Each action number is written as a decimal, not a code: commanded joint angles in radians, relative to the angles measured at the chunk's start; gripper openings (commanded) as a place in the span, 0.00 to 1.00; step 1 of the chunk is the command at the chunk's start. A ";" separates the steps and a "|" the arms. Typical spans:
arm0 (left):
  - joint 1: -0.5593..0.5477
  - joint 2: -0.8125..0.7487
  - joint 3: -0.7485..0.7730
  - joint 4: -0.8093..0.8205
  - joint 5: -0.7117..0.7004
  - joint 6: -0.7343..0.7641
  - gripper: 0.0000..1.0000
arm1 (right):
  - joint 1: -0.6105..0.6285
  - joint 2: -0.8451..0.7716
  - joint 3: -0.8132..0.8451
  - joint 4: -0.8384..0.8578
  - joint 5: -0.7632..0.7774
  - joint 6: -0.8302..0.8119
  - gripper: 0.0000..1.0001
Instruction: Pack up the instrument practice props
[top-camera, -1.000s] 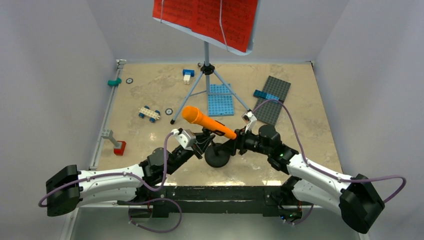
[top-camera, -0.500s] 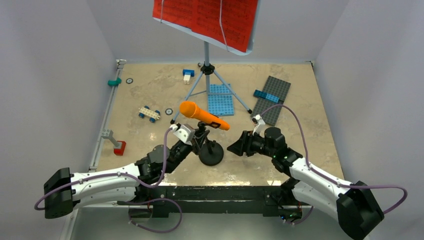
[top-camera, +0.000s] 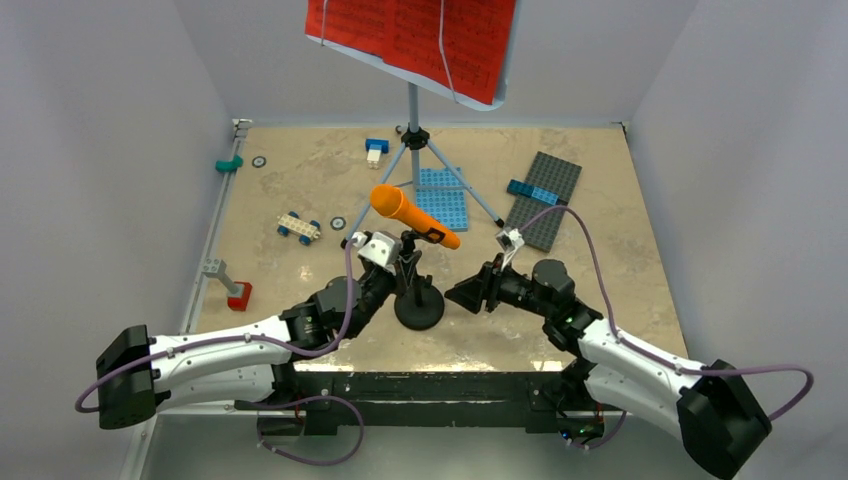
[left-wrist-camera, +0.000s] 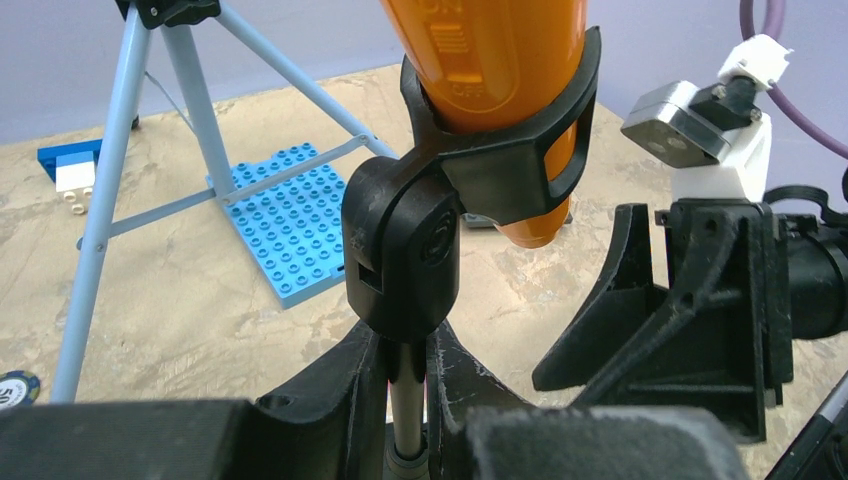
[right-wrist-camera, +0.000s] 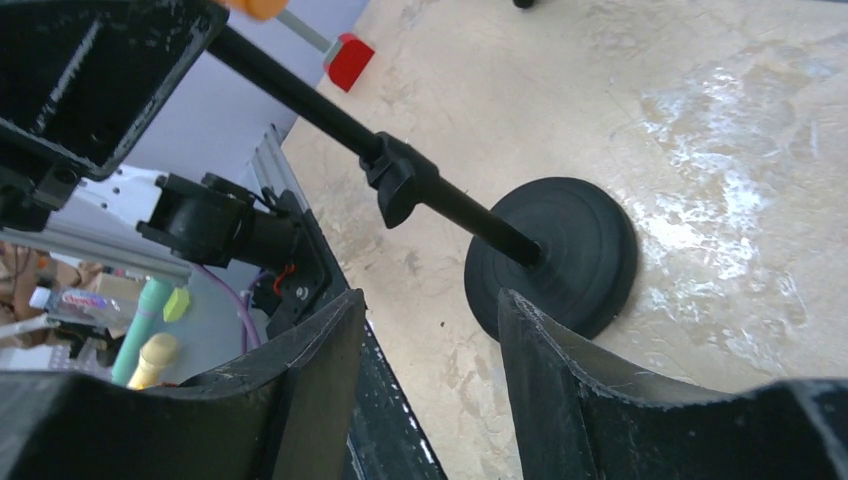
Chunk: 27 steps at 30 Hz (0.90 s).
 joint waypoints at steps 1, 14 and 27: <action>-0.002 0.028 0.062 -0.057 -0.012 -0.083 0.00 | 0.063 0.063 0.073 0.080 0.037 -0.075 0.57; -0.003 0.040 0.060 -0.078 0.033 -0.109 0.00 | 0.096 0.205 0.153 0.122 0.118 -0.109 0.56; -0.008 0.037 0.055 -0.070 0.049 -0.100 0.00 | 0.097 0.249 0.181 0.129 0.076 -0.155 0.37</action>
